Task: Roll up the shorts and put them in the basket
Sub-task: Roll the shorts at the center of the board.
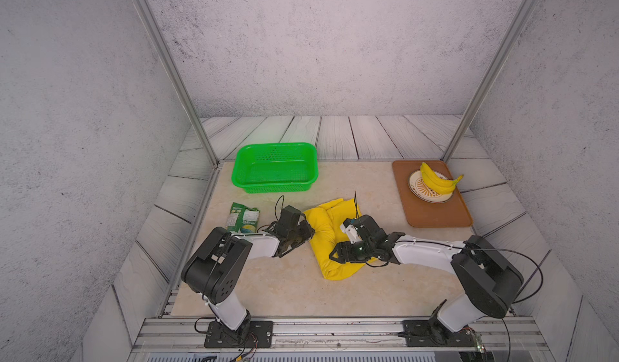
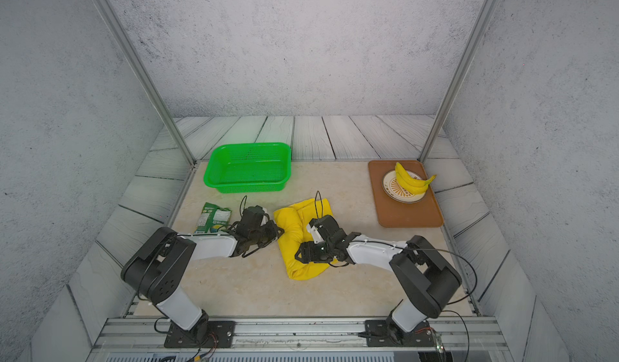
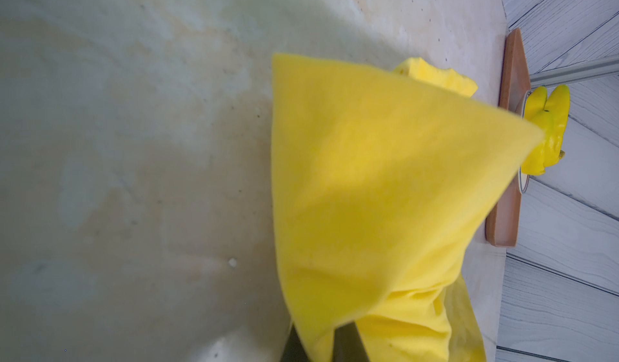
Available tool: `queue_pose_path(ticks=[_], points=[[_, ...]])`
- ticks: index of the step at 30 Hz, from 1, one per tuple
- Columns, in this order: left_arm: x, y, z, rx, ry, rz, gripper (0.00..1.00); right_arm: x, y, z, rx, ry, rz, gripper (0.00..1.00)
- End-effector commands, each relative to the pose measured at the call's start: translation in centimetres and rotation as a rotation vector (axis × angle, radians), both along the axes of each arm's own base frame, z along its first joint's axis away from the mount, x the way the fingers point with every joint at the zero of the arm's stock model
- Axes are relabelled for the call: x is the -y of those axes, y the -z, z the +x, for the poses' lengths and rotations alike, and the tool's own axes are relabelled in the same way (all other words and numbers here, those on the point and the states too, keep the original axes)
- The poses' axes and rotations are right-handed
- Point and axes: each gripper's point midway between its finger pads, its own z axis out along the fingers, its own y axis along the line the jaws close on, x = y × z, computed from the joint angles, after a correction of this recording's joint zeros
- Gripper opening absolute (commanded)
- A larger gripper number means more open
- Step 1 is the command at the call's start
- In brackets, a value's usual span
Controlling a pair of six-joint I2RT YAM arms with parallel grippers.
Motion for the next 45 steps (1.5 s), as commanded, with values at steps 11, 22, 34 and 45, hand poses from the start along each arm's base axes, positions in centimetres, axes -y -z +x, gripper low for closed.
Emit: queue_pose_path(ticks=[11, 22, 34, 45], points=[[-1.3, 1.0, -1.3, -0.070, -0.044, 0.043, 0.00, 1.4, -5.3, -1.2, 0.393, -0.163, -0.605, 0.99], [-1.4, 0.8, -1.7, -0.083, -0.048, 0.029, 0.00, -4.7, -2.5, -0.6, 0.564, -0.296, -0.850, 0.99], [-1.0, 0.4, -2.0, -0.096, -0.055, -0.014, 0.00, -5.1, 1.2, 0.7, 0.615, -0.303, -0.959, 0.66], [-3.8, -3.0, -1.3, -0.037, -0.112, -0.001, 0.66, -8.2, -0.7, -2.9, 0.501, -0.372, -0.448, 0.34]])
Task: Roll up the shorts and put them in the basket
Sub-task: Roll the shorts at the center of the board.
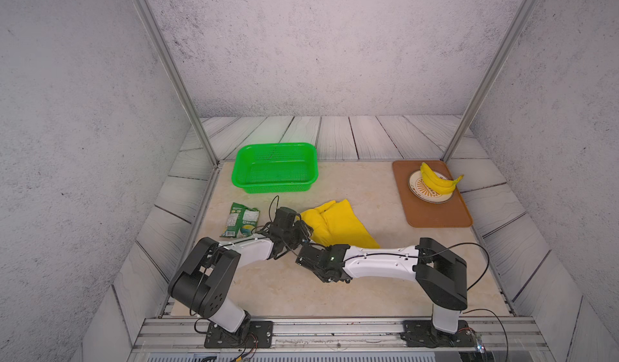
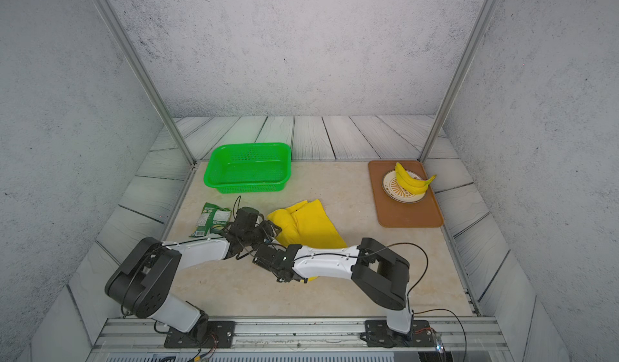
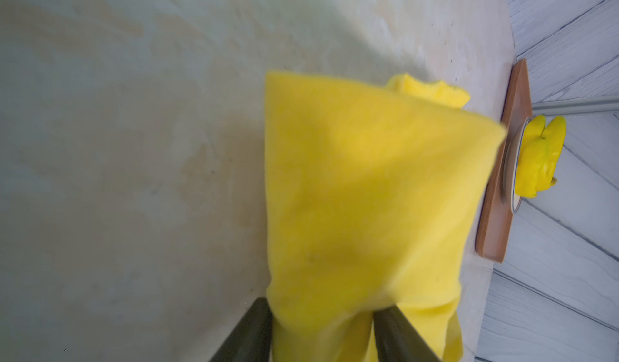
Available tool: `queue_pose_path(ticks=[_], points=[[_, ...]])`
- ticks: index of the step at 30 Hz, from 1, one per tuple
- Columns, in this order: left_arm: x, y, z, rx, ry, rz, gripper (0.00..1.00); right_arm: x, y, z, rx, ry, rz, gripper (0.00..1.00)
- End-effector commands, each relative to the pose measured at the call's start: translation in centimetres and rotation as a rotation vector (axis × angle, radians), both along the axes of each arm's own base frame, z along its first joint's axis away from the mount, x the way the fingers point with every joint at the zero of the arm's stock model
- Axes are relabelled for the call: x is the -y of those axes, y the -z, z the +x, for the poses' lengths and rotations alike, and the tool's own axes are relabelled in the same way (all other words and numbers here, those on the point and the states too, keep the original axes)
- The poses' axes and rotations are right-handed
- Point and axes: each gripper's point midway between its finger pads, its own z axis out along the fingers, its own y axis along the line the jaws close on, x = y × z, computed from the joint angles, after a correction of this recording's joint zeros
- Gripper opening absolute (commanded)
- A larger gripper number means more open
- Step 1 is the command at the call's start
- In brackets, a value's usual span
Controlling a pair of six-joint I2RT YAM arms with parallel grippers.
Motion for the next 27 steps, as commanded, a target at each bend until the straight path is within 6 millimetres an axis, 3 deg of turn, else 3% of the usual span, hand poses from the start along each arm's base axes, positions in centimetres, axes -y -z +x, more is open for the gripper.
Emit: queue_pose_path(ticks=[1, 4, 7, 12, 16, 24, 27], points=[[-1.8, -1.4, -0.3, 0.019, -0.024, 0.029, 0.69, -2.8, -1.4, -1.6, -0.138, -0.063, 0.235, 0.34], [-2.8, -3.5, -0.7, 0.076, -0.022, 0.068, 0.77, -3.1, -2.2, -2.3, -0.238, -0.066, 0.386, 0.34], [-3.7, -4.4, -1.3, 0.113, -0.020, 0.102, 0.80, -3.0, -2.5, -2.4, -0.380, -0.037, 0.574, 0.35], [-3.5, -3.8, -2.2, 0.108, 0.017, 0.097, 0.83, -1.1, -2.1, -0.9, -0.554, 0.086, 0.844, 0.35], [-2.2, -3.0, -2.0, 0.102, 0.056, 0.065, 0.87, 0.6, -1.2, 0.2, -0.649, 0.178, 0.980, 0.36], [1.6, -1.7, -0.2, 0.113, 0.126, 0.050, 0.90, 2.1, 1.9, 0.3, -0.720, 0.261, 0.979, 0.37], [1.8, -0.3, 0.3, 0.086, 0.117, 0.071, 0.83, 2.5, 2.5, 0.4, -0.724, 0.276, 0.961, 0.40]])
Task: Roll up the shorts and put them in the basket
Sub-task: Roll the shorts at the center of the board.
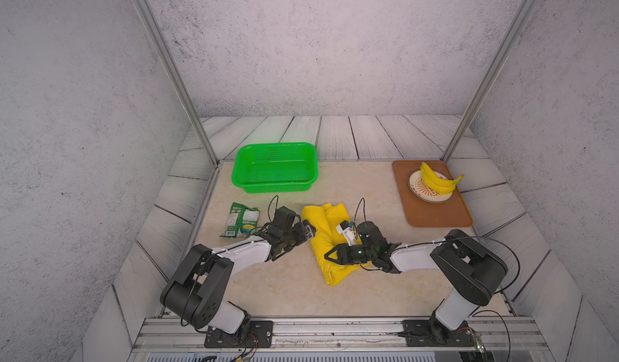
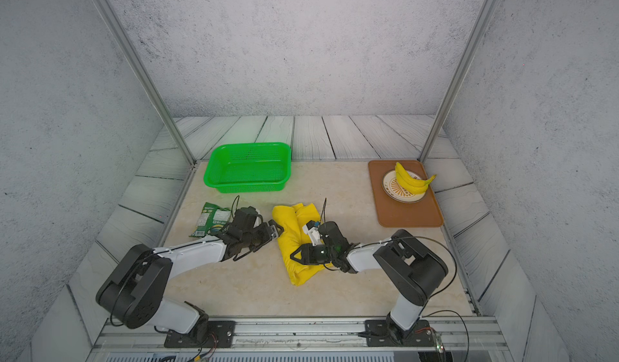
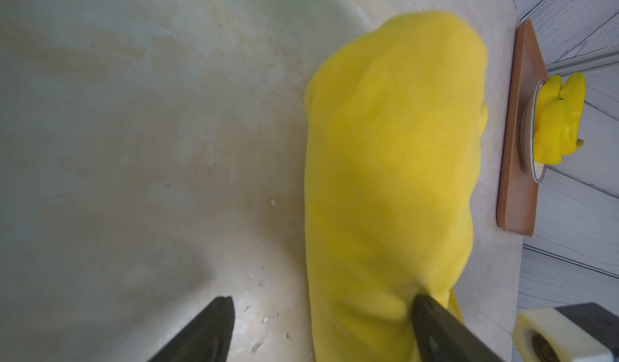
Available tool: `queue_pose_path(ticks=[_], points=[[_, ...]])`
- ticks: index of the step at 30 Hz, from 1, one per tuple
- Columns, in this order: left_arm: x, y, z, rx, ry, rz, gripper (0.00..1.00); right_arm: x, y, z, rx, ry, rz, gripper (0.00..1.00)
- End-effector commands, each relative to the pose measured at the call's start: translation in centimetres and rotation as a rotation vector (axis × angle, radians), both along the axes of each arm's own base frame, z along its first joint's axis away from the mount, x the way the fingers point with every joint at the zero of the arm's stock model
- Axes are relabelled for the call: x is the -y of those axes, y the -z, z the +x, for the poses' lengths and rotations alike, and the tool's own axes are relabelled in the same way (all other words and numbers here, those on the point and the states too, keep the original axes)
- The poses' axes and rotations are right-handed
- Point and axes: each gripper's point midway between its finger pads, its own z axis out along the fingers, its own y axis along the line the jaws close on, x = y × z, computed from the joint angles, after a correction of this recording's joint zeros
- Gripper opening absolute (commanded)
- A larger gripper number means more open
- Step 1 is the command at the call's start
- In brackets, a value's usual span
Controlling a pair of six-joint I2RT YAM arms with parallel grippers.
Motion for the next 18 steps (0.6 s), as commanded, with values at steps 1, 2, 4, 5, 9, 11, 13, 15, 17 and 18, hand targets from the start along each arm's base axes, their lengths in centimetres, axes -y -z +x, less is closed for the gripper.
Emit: queue_pose_path(ticks=[1, 2, 4, 5, 9, 11, 13, 15, 17, 18], points=[[1.0, 0.1, 1.3, 0.024, 0.010, -0.003, 0.77, 1.0, 2.0, -0.6, -0.075, 0.014, -0.051, 0.41], [1.0, 0.7, 1.5, 0.010, 0.005, 0.006, 0.67, 1.1, 2.1, -0.7, -0.074, 0.012, -0.061, 0.43], [1.1, 1.6, 1.6, -0.015, -0.005, 0.008, 0.47, 1.6, 2.3, -0.7, -0.068, 0.013, -0.097, 0.47], [1.1, 1.8, 1.7, -0.020, -0.011, 0.005, 0.35, 2.0, 2.4, -0.8, -0.063, 0.013, -0.125, 0.51], [0.8, 2.1, 2.1, -0.031, -0.033, 0.020, 0.02, 4.3, 2.9, -1.5, -0.042, 0.015, -0.261, 0.60], [0.6, 2.1, 2.2, -0.033, -0.040, 0.025, 0.00, 5.7, 3.1, -2.1, -0.035, 0.013, -0.338, 0.63], [0.5, 2.1, 2.1, -0.032, -0.042, 0.027, 0.00, 7.4, 3.4, -2.6, -0.024, 0.011, -0.424, 0.65], [0.3, 2.2, 2.0, -0.034, -0.045, 0.031, 0.00, 9.0, 3.2, -3.1, -0.010, 0.006, -0.503, 0.68], [0.3, 2.2, 1.9, -0.038, -0.044, 0.031, 0.00, 10.3, 2.6, -3.3, 0.009, 0.010, -0.567, 0.70], [0.3, 2.2, 1.9, -0.038, -0.045, 0.030, 0.00, 10.9, 2.1, -3.3, 0.028, 0.010, -0.603, 0.70]])
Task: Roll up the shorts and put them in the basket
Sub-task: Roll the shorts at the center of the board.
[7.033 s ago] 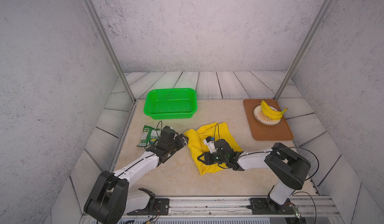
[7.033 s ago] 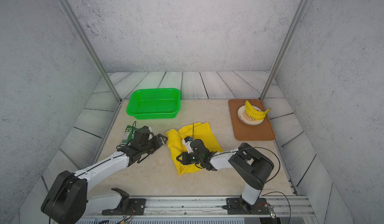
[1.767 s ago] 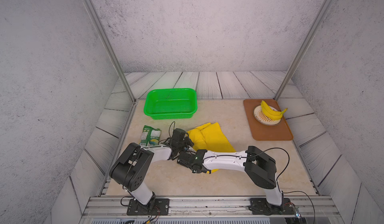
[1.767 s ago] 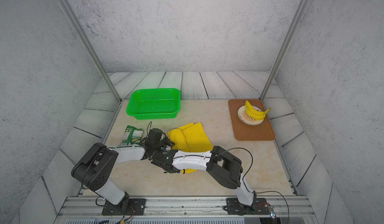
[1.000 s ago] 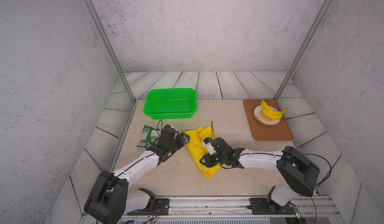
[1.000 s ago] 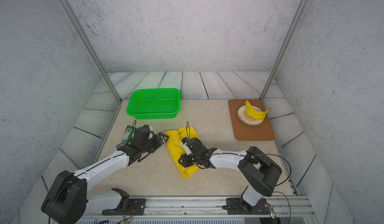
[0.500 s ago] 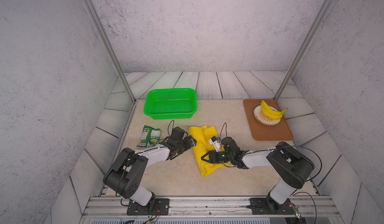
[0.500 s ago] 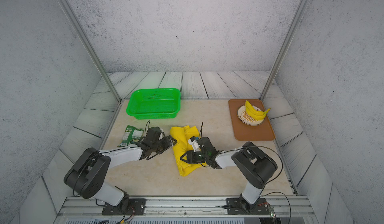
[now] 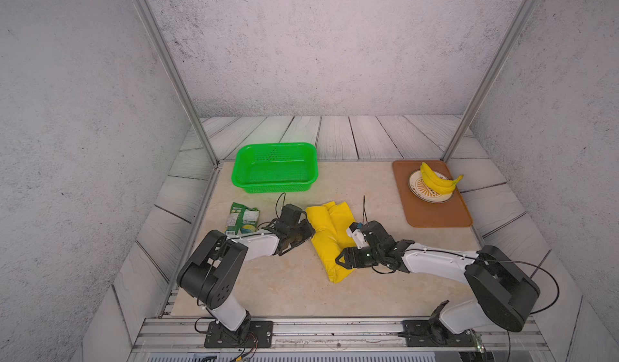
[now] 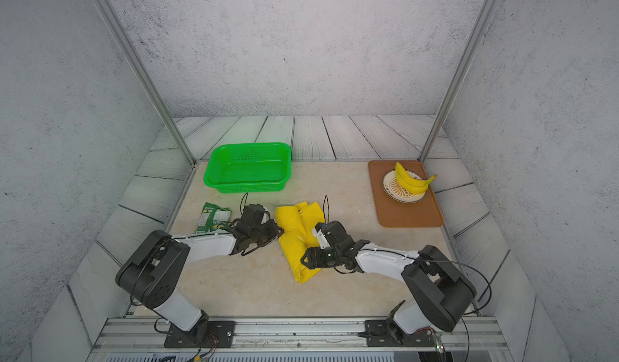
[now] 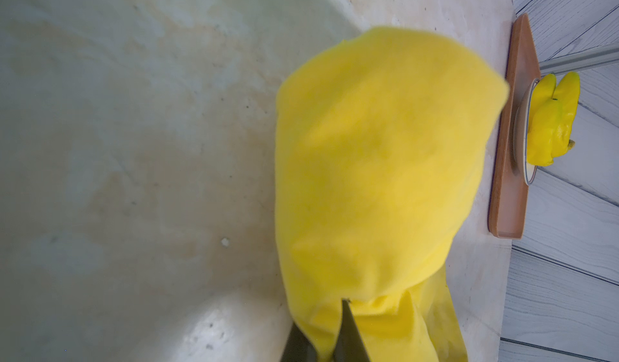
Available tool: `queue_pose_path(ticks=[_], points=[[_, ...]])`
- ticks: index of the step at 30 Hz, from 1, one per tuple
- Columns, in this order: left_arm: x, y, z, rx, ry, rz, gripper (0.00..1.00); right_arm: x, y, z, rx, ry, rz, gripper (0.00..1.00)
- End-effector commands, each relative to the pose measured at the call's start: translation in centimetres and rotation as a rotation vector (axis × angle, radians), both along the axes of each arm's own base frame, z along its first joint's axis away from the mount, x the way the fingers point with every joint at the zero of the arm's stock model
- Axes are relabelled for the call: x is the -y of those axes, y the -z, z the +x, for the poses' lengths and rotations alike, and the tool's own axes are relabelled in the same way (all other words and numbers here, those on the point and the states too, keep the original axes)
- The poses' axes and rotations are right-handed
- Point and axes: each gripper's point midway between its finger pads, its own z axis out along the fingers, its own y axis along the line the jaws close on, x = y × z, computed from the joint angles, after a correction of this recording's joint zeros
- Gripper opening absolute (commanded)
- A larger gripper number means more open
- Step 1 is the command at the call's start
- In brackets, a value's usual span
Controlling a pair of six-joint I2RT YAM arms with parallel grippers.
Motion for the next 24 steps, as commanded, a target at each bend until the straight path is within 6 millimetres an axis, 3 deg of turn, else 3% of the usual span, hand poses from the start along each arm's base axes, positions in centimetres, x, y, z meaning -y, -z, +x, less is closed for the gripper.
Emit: queue_pose_path(ticks=[1, 5, 9, 12, 18, 24], points=[[-1.5, 1.1, 0.3, -0.019, -0.054, 0.061, 0.00, 5.0, 1.1, -1.8, -0.012, -0.016, -0.276, 0.71], [-1.4, 1.0, -0.1, -0.032, -0.054, 0.055, 0.00, 5.8, -3.0, -0.7, 0.142, -0.028, -0.397, 0.73], [-1.3, 0.7, -0.3, -0.034, -0.059, 0.045, 0.00, 3.6, -6.6, -0.1, 0.308, -0.101, -0.495, 0.79], [-1.4, 0.6, -0.4, -0.037, -0.068, 0.043, 0.00, 0.9, -8.0, 0.1, 0.421, -0.155, -0.583, 0.86], [-1.3, 0.8, -0.7, -0.055, -0.070, 0.029, 0.00, -4.7, -7.3, 0.1, 0.523, -0.264, -0.691, 0.88], [-1.3, 0.9, -0.8, -0.061, -0.074, 0.019, 0.00, -7.3, -4.4, 0.3, 0.576, -0.310, -0.790, 0.88]])
